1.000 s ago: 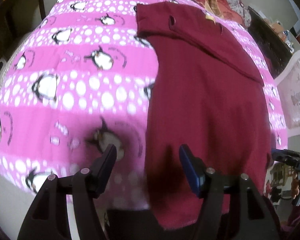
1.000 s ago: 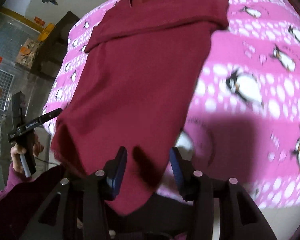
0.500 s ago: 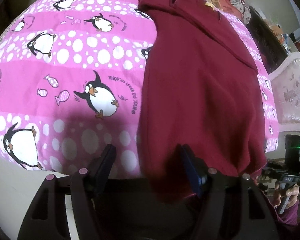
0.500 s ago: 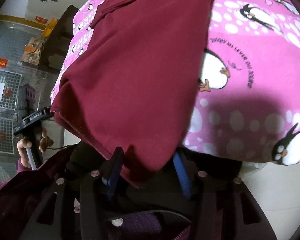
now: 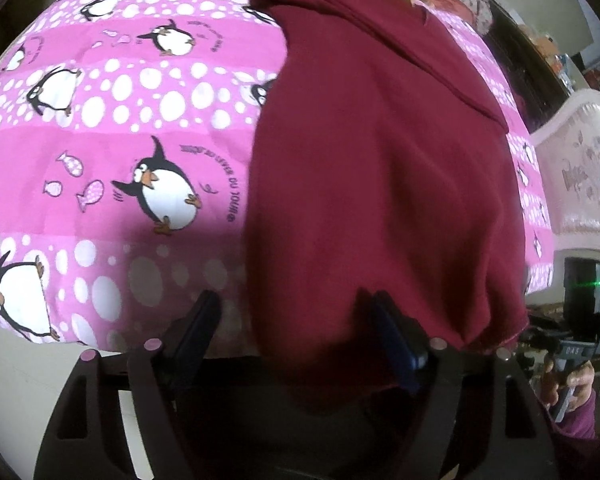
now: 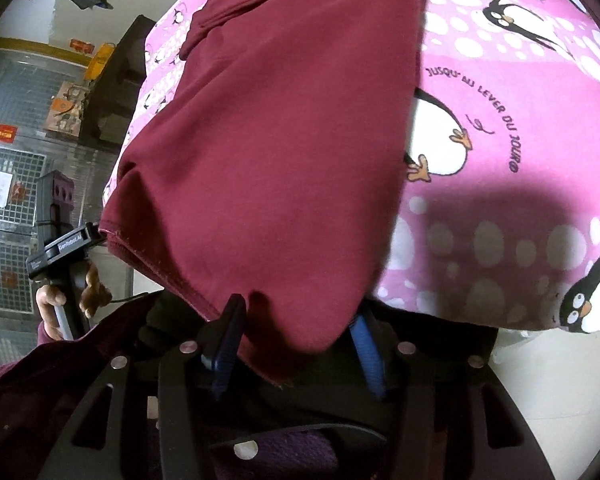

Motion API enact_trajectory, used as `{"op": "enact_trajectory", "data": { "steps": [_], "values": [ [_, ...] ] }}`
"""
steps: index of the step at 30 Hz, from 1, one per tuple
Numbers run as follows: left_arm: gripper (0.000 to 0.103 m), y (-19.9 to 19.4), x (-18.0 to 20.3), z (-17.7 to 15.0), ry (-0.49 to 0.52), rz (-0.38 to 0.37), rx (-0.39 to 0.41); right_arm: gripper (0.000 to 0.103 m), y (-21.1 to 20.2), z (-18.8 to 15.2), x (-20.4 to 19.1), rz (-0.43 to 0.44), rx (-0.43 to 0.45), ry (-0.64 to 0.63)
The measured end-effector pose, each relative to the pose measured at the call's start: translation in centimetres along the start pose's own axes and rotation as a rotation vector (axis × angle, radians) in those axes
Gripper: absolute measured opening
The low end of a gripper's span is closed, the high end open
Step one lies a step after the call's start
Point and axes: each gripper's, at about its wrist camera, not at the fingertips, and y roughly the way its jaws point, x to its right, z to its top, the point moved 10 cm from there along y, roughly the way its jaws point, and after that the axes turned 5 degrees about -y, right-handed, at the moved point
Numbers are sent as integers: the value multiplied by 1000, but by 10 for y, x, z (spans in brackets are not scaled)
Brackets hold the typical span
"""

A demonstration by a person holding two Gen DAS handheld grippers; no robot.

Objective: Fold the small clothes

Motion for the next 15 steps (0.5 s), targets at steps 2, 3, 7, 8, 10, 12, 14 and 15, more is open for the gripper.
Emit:
{"op": "enact_trajectory", "data": {
  "steps": [2, 3, 7, 8, 10, 12, 14, 15],
  "values": [
    [57, 3, 7, 0, 13, -11, -4, 56, 5, -1, -2, 13, -1, 4],
    [45, 4, 11, -1, 18, -27, -7, 47, 6, -1, -4, 10, -2, -9],
    [22, 4, 15, 0, 5, -63, -6, 12, -6, 1, -14, -34, 47, -97],
    [12, 1, 14, 1, -11, -79, -5, 10, -11, 3, -15, -40, 63, -103],
    [7, -12, 13, 5, -30, -99, 14, 10, -26, 5, -18, -54, 98, -122],
    [6, -31, 17, 10, -9, -100, 62, 9, -49, 7, -26, -58, 143, -152],
    [6, -52, 18, 10, 22, -99, 107, 9, -73, 7, -31, -66, 182, -175],
    [6, -57, 18, 9, 29, -99, 116, 9, -80, 5, -32, -71, 192, -180]
  ]
}}
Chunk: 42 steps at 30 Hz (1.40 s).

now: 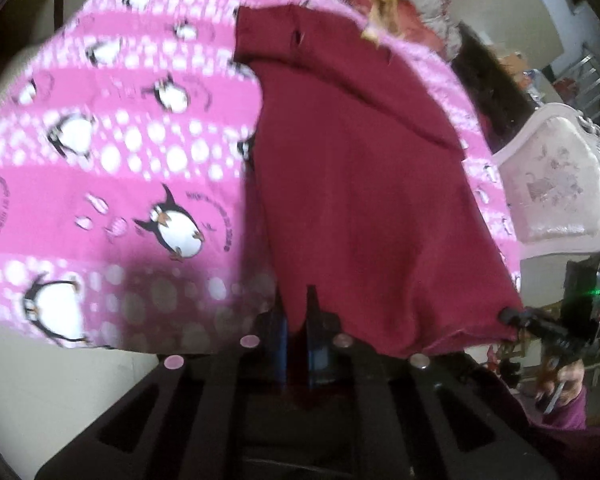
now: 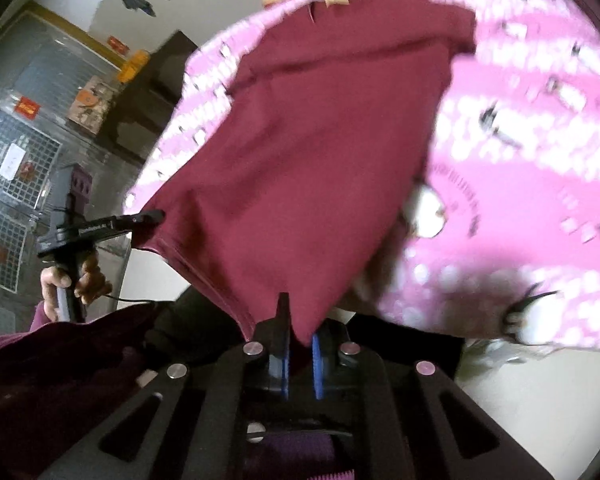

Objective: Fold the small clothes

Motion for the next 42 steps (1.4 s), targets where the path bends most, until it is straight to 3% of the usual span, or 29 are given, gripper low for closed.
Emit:
{"op": "enact_trajectory", "data": {
  "steps": [3, 10, 11, 14, 24, 28, 29, 30, 32, 37, 42],
  "values": [
    [6, -3, -3, -6, 16, 16, 2, 9, -13, -3, 5, 5, 9, 10],
    [6, 27, -31, -25, -45, 64, -64, 9, 24, -18, 26, 14, -89, 73],
    [8, 30, -32, -26, -43, 75, -69, 9, 25, -20, 27, 15, -93, 73],
    [30, 38, -34, -27, -53, 101, -82, 12, 25, -20, 30, 49, -95, 119],
    [48, 48, -29, -27, -88, 84, -86, 17, 44, -27, 31, 81, -115, 186],
    [45, 49, -23, -29, -26, 96, -98, 19, 47, -31, 29, 86, -124, 164],
    [35, 50, -21, -29, -20, 91, -102, 19, 46, -29, 27, 82, -124, 144],
    [18, 49, -19, -28, -24, 80, -104, 19, 45, -28, 25, 78, -123, 125],
    [8, 46, -19, -25, -58, 56, -109, 17, 38, -19, 19, 76, -101, 93],
    [7, 19, -9, 4, -86, -42, -44, 16, 5, 20, 15, 102, 26, 85],
    [7, -15, 15, 51, -47, -96, 86, 16, -26, 72, 20, 117, 155, 83]
  ]
}}
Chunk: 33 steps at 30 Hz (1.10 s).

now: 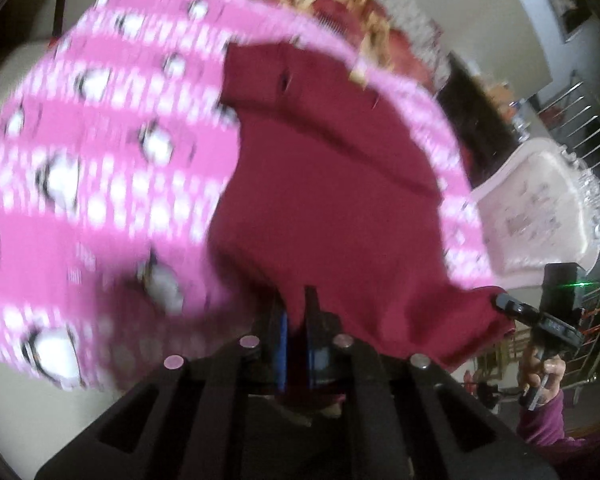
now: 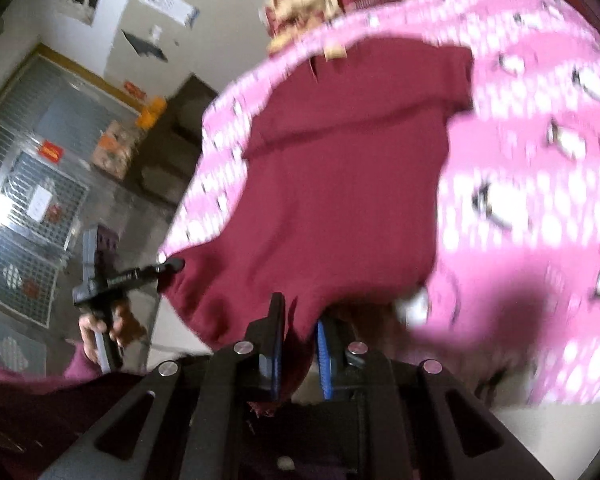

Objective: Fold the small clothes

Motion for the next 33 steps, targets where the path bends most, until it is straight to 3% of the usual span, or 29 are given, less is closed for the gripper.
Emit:
{"op": "enact_trajectory", "data": {
  "steps": [7, 16, 28, 33],
  "values": [
    [7, -4, 30, 80, 23, -8, 127, 16, -9, 68, 4, -36, 127, -25],
    [7, 26, 46, 158, 43, 44, 191, 15, 7, 150, 43, -100, 182, 5],
    [7, 100, 21, 229, -34, 109, 152, 13, 44, 234, 122, -192, 221, 130],
    [7, 110, 20, 236, -37, 112, 132, 14, 65, 229, 127, -170, 132, 131]
  ]
}}
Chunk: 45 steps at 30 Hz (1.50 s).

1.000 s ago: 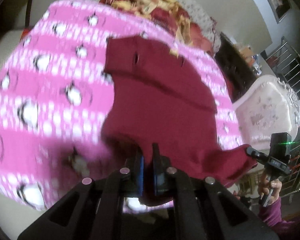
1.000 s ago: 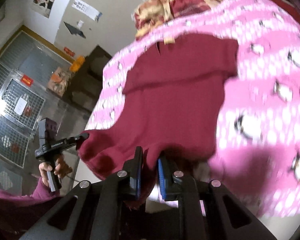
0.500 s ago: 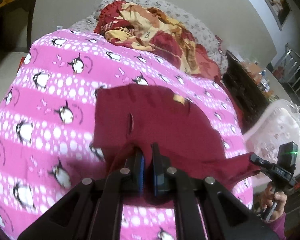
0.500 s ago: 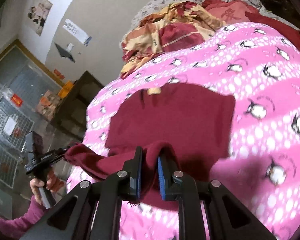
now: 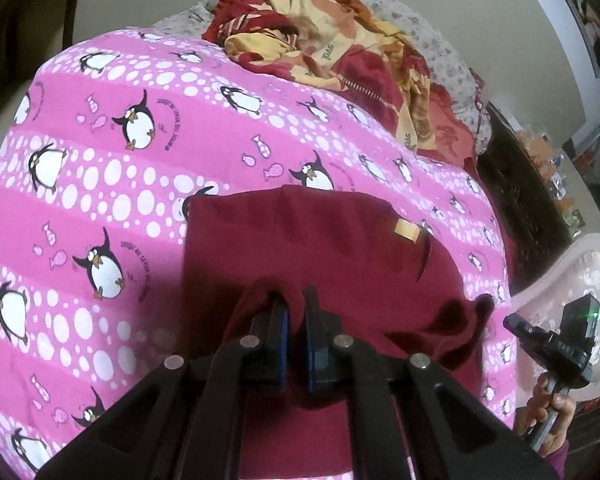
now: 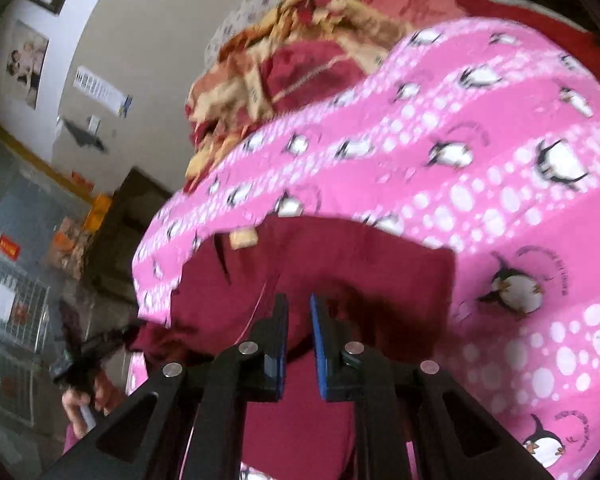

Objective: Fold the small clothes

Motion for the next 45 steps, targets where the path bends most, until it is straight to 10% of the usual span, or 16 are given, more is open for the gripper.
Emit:
{"op": "enact_trajectory", "data": {
  "steps": [9, 21, 23, 26, 34, 45],
  "values": [
    [7, 3, -5, -1, -1, 8, -18, 77, 8, 1, -12, -19, 58, -140],
    [7, 8, -7, -4, 10, 39, -30, 80, 64, -2, -7, -128, -26, -410],
    [7, 8, -7, -4, 11, 45, -35, 72, 68, -1, -11, -87, -17, -396],
    [7, 9, -9, -4, 2, 47, -40, 14, 74, -7, -11, -92, -47, -392],
    [7, 15, 2, 15, -16, 17, -23, 10, 24, 30, -12, -137, 151, -303],
    [7, 65, 10, 52, -24, 51, -29, 9, 49, 44, 29, -217, 127, -169]
  ]
}}
